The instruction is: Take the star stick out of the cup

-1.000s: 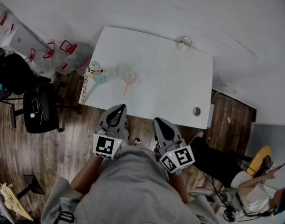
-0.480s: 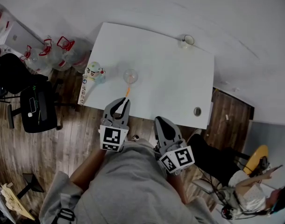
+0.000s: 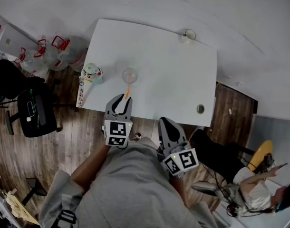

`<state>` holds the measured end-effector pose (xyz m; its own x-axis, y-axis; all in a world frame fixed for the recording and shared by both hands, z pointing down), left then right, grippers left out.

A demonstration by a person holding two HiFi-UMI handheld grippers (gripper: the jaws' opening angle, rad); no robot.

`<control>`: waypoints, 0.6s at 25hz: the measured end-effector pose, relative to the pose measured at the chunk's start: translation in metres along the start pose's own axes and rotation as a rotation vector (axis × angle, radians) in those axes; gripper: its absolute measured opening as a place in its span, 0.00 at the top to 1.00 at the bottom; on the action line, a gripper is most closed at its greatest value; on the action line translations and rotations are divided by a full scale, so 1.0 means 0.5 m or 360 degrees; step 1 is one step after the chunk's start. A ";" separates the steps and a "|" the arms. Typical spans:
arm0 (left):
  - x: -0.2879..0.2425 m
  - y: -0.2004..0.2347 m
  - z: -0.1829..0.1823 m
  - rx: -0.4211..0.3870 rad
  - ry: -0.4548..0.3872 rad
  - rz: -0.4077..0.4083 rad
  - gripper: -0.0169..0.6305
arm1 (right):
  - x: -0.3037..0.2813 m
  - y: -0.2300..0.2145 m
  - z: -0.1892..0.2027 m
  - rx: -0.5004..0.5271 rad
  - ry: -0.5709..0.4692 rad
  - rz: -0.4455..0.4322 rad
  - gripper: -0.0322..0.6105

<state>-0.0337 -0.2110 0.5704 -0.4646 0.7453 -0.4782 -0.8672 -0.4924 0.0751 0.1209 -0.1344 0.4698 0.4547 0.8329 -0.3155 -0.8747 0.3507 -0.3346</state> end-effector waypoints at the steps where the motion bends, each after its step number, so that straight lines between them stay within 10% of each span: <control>1: -0.007 0.002 0.004 0.0003 0.0018 0.0000 0.77 | -0.001 -0.003 0.001 -0.0006 0.0000 0.0010 0.89; 15: -0.063 0.016 0.050 0.0035 0.0194 0.0026 0.81 | -0.020 -0.015 0.003 -0.0041 0.0001 0.0099 0.89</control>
<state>-0.0307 -0.2273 0.6077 -0.4546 0.6762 -0.5797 -0.8639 -0.4931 0.1022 0.1230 -0.1446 0.4769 0.4000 0.8523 -0.3371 -0.8965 0.2875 -0.3370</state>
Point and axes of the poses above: the fingertips, and each gripper's own axes: x backward along the fingers, y to its left, z out of its underside, the point moved 4 cm from there along x, backward along the fingers, and after that the axes turned 3 degrees about z, right-handed, at the moved point
